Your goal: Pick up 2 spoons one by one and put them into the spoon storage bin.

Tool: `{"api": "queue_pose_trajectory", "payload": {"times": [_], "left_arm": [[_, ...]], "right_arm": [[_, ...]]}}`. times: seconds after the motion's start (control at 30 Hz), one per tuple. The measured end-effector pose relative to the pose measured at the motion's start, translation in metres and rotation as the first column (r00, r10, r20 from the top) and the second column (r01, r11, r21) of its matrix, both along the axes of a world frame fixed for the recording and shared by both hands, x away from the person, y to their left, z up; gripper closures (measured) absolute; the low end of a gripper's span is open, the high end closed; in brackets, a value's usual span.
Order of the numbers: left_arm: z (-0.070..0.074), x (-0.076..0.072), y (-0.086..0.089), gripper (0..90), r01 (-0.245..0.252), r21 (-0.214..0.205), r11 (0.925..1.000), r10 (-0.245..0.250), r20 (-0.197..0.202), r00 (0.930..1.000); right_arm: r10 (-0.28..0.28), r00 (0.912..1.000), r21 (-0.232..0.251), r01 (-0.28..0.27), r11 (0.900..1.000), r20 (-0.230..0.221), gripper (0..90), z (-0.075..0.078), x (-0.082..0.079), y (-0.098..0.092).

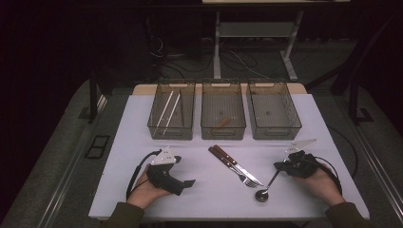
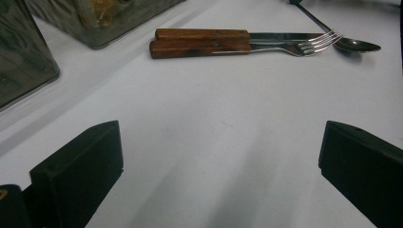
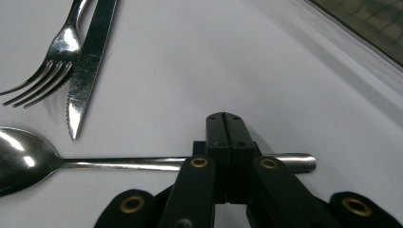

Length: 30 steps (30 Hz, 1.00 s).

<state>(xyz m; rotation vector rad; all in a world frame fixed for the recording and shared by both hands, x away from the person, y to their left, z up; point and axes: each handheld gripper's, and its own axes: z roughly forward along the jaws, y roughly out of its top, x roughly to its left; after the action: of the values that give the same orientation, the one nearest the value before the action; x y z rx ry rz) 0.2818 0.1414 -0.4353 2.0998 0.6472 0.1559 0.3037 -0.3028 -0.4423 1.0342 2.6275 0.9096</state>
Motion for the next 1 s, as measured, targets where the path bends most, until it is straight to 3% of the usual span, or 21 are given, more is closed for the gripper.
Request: {"api": "queue_pose_trajectory", "payload": {"times": [0.77, 1.0], "left_arm": [[0.000, -0.001, -0.001, 0.0, 0.013, 0.005, 0.9999, -0.013, -0.004, 0.9999], [0.000, -0.001, -0.001, 0.0, 0.014, 0.000, 0.9999, -0.014, -0.007, 0.9999]], "right_arm": [[0.033, 0.9984, -0.058, -0.036, 0.9976, -0.045, 90.0, 0.006, -0.028, -0.011], [0.055, 0.9966, -0.045, -0.058, 0.9973, -0.062, 90.0, 0.006, -0.039, -0.017]]}}
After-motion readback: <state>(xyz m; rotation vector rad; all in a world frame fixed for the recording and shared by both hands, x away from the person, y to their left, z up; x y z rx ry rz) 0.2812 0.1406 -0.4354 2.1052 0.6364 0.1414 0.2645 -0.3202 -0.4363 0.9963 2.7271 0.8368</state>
